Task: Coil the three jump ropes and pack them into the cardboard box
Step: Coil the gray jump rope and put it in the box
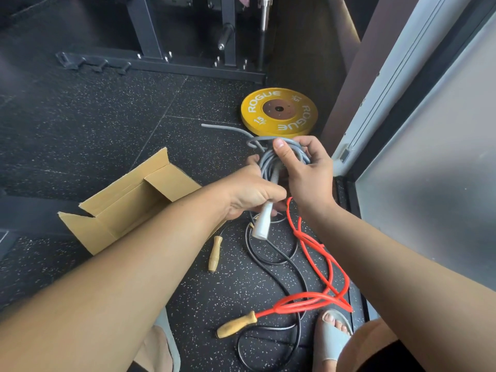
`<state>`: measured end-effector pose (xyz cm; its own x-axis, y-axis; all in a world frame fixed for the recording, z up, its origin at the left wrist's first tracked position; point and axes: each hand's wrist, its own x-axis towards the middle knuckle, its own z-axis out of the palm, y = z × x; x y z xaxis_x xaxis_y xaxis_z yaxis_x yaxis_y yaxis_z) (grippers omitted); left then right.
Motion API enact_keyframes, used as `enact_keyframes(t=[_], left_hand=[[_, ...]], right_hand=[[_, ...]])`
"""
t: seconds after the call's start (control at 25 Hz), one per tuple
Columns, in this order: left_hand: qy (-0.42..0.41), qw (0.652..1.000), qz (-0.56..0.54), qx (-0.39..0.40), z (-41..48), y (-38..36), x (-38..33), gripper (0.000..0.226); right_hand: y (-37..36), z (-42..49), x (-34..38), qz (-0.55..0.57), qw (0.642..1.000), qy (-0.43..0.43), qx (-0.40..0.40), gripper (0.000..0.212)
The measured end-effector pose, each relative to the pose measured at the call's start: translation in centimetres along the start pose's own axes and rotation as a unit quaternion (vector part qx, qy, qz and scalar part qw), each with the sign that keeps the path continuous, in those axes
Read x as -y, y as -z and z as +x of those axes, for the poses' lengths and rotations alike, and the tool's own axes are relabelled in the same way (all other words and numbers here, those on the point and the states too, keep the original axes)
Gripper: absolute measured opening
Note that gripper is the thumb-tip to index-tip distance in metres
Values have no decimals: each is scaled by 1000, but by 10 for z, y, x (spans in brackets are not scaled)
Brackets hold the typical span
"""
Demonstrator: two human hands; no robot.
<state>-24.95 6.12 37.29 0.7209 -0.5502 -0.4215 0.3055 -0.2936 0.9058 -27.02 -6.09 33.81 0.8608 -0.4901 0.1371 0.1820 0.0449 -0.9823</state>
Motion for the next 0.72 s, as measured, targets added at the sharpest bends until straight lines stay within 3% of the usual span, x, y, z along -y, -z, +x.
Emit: enact_keyframes(t=[0.2, 0.28, 0.36, 0.44, 0.52, 0.64, 0.72], left_hand=[[40, 983, 139, 116, -5, 25, -5, 73], [33, 965, 224, 131, -7, 34, -6, 61], [-1, 939, 335, 77, -5, 41, -3, 41], [-26, 886, 462, -13, -2, 46, 1, 37], [-57, 851, 513, -92, 1, 50, 6, 33], [-90, 851, 499, -137, 9, 55, 14, 27], [-114, 860, 475, -144, 12, 53, 19, 22]], right_hand=[[8, 10, 4, -21, 998, -2, -66, 23], [16, 19, 5, -20, 995, -35, -92, 25], [19, 22, 2, -9, 993, -83, -89, 25], [17, 22, -1, 28, 987, -135, -84, 25], [14, 23, -1, 84, 974, -197, -72, 27], [13, 29, -5, 153, 948, -278, -10, 54], [10, 27, -9, 166, 932, -322, 13, 60]])
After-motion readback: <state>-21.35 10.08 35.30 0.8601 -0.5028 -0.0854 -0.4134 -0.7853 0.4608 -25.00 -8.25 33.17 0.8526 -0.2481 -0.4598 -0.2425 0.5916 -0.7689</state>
